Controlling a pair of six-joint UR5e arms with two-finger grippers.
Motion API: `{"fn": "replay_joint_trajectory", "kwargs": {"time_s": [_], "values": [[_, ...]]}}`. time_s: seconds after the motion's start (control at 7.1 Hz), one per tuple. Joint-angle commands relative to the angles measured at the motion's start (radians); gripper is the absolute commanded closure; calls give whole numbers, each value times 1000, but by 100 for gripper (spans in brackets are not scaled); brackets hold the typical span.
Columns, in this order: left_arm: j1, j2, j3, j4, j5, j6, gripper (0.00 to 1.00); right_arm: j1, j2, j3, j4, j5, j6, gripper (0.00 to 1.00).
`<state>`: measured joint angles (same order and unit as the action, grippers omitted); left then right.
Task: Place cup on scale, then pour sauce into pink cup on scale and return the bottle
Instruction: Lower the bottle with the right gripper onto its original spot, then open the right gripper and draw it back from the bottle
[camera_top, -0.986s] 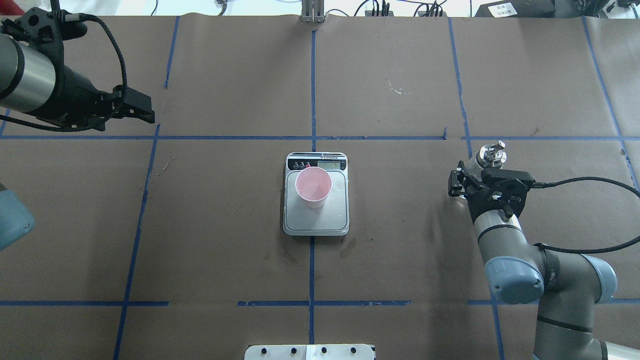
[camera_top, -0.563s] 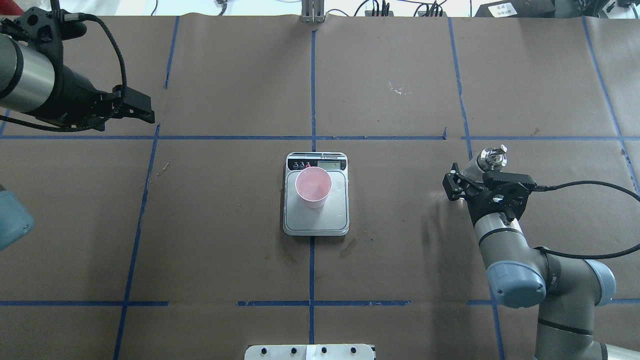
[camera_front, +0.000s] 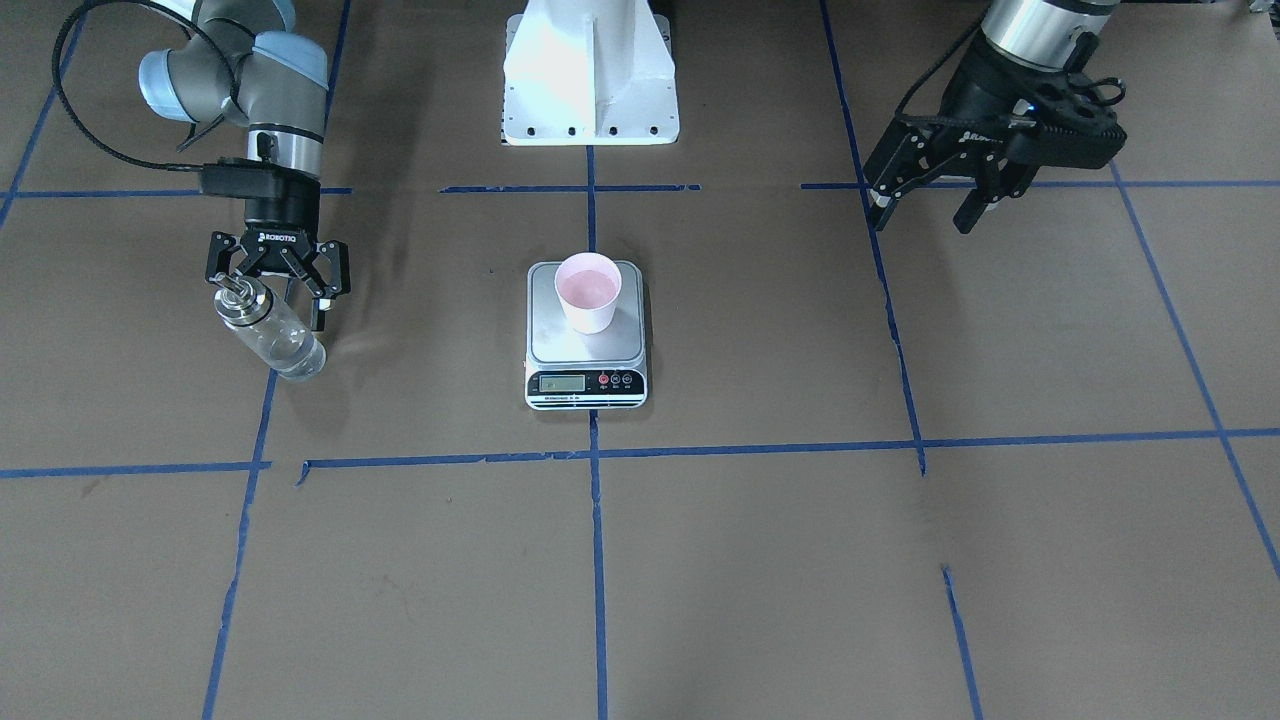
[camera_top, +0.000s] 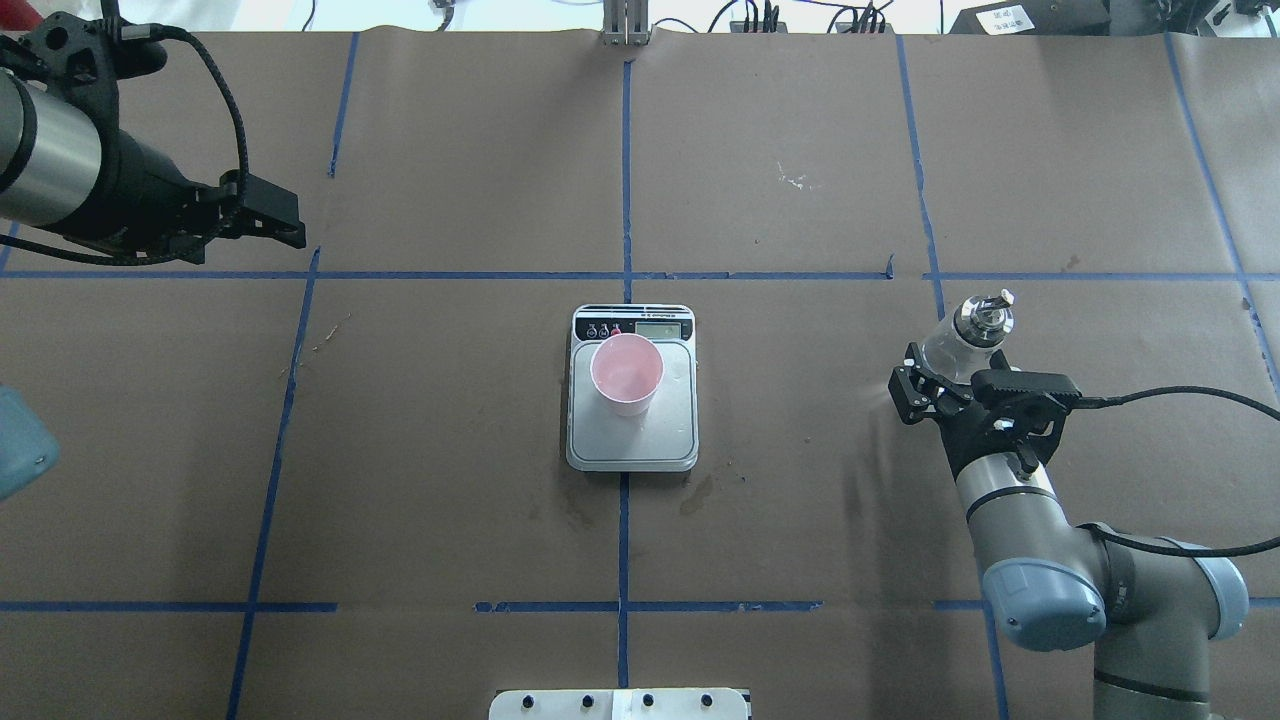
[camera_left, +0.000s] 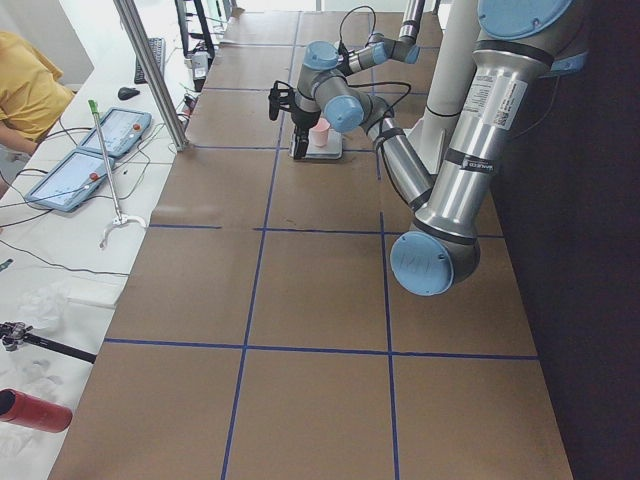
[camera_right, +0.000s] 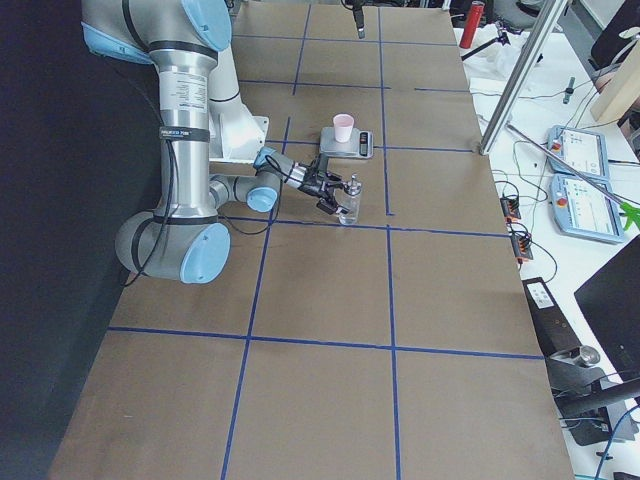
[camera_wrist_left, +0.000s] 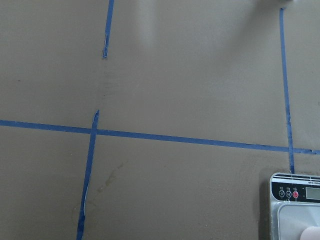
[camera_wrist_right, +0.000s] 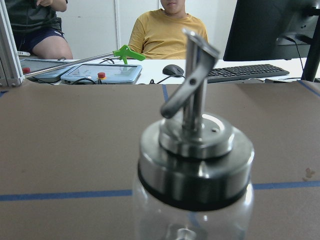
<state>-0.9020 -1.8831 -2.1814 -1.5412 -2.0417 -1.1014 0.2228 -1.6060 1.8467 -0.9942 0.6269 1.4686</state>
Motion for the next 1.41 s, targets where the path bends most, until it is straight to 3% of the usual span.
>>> {"fn": "replay_joint_trajectory", "kwargs": {"time_s": [0.0,0.42,0.7,0.99,1.13,1.27], "values": [[0,-2,-23,33,0,0,0,-57,-63,70,0,-22,30,0],[0,-1,-21,32,0,2,0,-166,-229,152,9,-44,84,0],[3,7,-5,29,2,20,0,-171,-450,146,328,25,70,0],[-12,33,21,26,-3,192,0,-166,-499,35,538,28,21,0],[-87,59,38,23,-6,315,0,-162,-506,-47,707,37,-99,0],[-169,118,42,20,-15,454,0,-45,-503,-143,843,192,-178,0]]}}
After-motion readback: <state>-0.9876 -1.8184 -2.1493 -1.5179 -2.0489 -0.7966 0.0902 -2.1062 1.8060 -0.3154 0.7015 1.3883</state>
